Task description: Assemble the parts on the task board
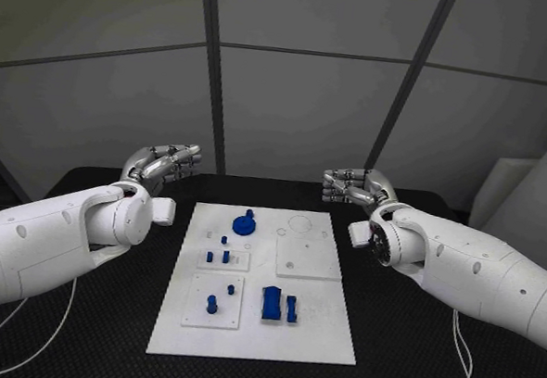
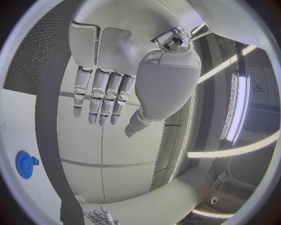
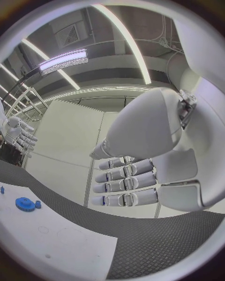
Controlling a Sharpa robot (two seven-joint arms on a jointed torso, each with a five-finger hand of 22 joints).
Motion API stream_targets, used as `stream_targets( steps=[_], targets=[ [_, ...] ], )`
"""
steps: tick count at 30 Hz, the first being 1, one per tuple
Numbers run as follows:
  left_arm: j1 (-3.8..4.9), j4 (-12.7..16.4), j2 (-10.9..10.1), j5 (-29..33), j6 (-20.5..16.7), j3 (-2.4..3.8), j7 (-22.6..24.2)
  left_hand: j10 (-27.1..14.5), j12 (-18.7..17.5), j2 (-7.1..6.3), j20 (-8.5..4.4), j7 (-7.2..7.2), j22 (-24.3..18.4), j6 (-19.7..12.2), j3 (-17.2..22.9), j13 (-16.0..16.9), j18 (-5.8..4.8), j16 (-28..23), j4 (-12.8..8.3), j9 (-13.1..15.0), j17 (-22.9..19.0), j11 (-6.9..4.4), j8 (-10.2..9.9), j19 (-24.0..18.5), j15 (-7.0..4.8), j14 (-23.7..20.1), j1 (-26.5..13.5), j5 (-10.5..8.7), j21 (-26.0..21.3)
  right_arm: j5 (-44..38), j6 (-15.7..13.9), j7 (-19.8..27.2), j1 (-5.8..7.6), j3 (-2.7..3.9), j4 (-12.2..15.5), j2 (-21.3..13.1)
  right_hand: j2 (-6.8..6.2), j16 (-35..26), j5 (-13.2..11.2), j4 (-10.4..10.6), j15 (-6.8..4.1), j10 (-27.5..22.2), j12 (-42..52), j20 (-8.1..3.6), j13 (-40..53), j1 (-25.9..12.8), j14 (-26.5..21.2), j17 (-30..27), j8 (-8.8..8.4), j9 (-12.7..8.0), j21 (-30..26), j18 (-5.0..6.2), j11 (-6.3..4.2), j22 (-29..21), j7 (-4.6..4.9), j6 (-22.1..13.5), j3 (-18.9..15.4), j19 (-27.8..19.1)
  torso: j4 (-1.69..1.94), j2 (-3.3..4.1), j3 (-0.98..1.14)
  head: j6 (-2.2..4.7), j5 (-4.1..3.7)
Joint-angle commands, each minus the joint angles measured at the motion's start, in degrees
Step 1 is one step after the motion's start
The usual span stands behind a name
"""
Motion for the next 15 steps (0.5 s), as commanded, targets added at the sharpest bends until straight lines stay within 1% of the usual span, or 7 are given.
stream_targets(
  steps=[1,4,9,11,12,13,15],
  targets=[
    [0.03,0.5,-0.3,-0.3,-0.1,-0.07,0.0,-17.4,-4.7,4.93,-5.32,-2.39,-7.6,-17.1,-6.8,-3.5,-2.24,-2.0,1.6,-3.7,-2.1,-2.87,-3.8,-10.1,-2.57,-15.2,-23.1,-2.8,-3.4,-0.2,-0.5,-0.1,-0.02,-0.03,0.7,-0.5,-0.07,-3.4,-4.2,-4.2,-2.12,-19.8,-4.1,-4.05,-5.4,-27.5,-19.3,-4.4,-3.56,-2.9,-5.0,-2.94,-2.73,-3.7,-3.01,-17.3,-1.5,-18.4,0.05,0.04,0.0,0.0,0.01],
    [0.01,1.8,-0.5,-0.5,-1.4,-0.33,0.3,-21.4,-4.7,4.93,-6.56,-2.93,-9.4,-21.1,-8.5,-3.5,-2.25,-6.1,1.6,-3.7,-6.4,-3.57,-3.8,-12.4,-3.17,-18.7,-28.6,-2.8,-3.4,0.5,-1.6,0.7,-0.1,-0.14,2.0,-1.0,-0.07,-3.4,-5.2,-5.2,-6.56,-24.5,-4.1,-5.02,-5.4,-33.9,-23.9,-5.4,-3.56,-3.6,-5.0,-2.98,-3.37,-4.6,-3.72,-21.4,-1.5,-22.7,0.25,0.19,0.11,0.68,0.3],
    [-0.05,6.2,-1.1,-1.2,-6.0,-1.23,1.6,-27.3,-4.7,4.93,-8.35,-7.44,-11.9,-26.8,-10.8,-3.5,-2.26,-6.1,1.6,-3.7,-6.4,-4.55,-3.8,-15.8,-8.03,-23.8,-36.3,-2.8,-3.4,3.0,-5.1,3.1,-0.35,-0.5,6.6,-2.6,-0.07,-3.4,-6.6,-6.7,-6.56,-31.0,-4.1,-6.39,-5.4,-43.0,-30.3,-6.8,-3.56,-4.5,-5.0,-3.92,-4.25,-5.8,-4.69,-27.2,-1.5,-28.8,0.9,0.67,0.47,2.96,1.27],
    [-0.09,8.6,-1.4,-1.6,-8.6,-1.74,2.4,-29.0,-4.7,4.93,-8.85,-7.44,-12.7,-28.6,-11.4,-3.5,-2.27,-6.1,1.6,-3.7,-6.4,-4.84,-3.8,-16.9,-8.03,-25.3,-38.6,-2.8,-3.4,4.4,-7.2,4.4,-0.5,-0.7,9.2,-3.5,-0.07,-3.4,-7.0,-7.1,-6.56,-33.1,-4.1,-6.82,-5.4,-45.7,-32.3,-7.2,-3.56,-4.8,-5.0,-4.54,-8.4,-6.1,-4.99,-28.9,-1.5,-30.7,1.17,0.87,0.62,3.91,1.68],
    [-0.11,10.0,-1.6,-1.9,-10.1,-2.02,2.8,-30.0,-4.7,4.93,-9.17,-7.44,-13.1,-29.6,-11.8,-3.5,-2.29,-6.1,1.6,-3.7,-6.4,-8.96,-3.8,-17.5,-8.03,-26.2,-40.0,-2.8,-3.4,5.2,-8.3,5.2,-0.58,-0.82,10.7,-4.1,-0.07,-3.4,-7.2,-7.3,-6.56,-34.2,-4.1,-7.05,-5.4,-47.3,-33.3,-7.5,-3.56,-8.9,-5.0,-4.54,-8.4,-6.3,-5.17,-29.9,-1.5,-31.7,1.28,0.96,0.68,4.31,1.85],
    [-0.14,11.6,-1.8,-2.1,-11.6,-2.33,3.2,-30.9,-4.7,4.93,-9.5,-7.44,-13.5,-30.5,-12.2,-3.5,-2.33,-6.1,1.6,-3.7,-6.4,-8.96,-3.8,-18.0,-8.03,-27.1,-41.2,-2.8,-3.4,6.0,-9.5,6.1,-0.66,-0.94,12.2,-4.6,-0.07,-3.4,-7.4,-7.5,-6.56,-35.2,-4.1,-7.28,-5.4,-48.7,-34.4,-7.7,-3.56,-8.9,-5.0,-4.54,-8.4,-6.5,-9.29,-30.8,-1.5,-32.7,1.38,1.03,0.73,4.64,1.99],
    [-0.19,15.3,-2.4,-2.8,-15.5,-3.1,4.3,-33.1,-4.7,4.93,-10.13,-7.44,-14.5,-32.6,-13.0,-3.5,-2.3,-6.1,1.6,-3.7,-6.4,-8.96,-3.8,-19.2,-8.03,-28.9,-44.1,-2.8,-3.4,8.4,-12.9,8.3,-0.9,-1.28,16.6,-6.2,-0.07,-3.4,-7.9,-8.0,-6.56,-37.7,-4.1,-7.78,-5.4,-52.1,-36.7,-8.2,-3.56,-8.9,-5.0,-5.17,-8.4,-7.0,-9.29,-33.0,-1.5,-34.9,1.55,1.16,0.83,5.25,2.25]
  ],
)
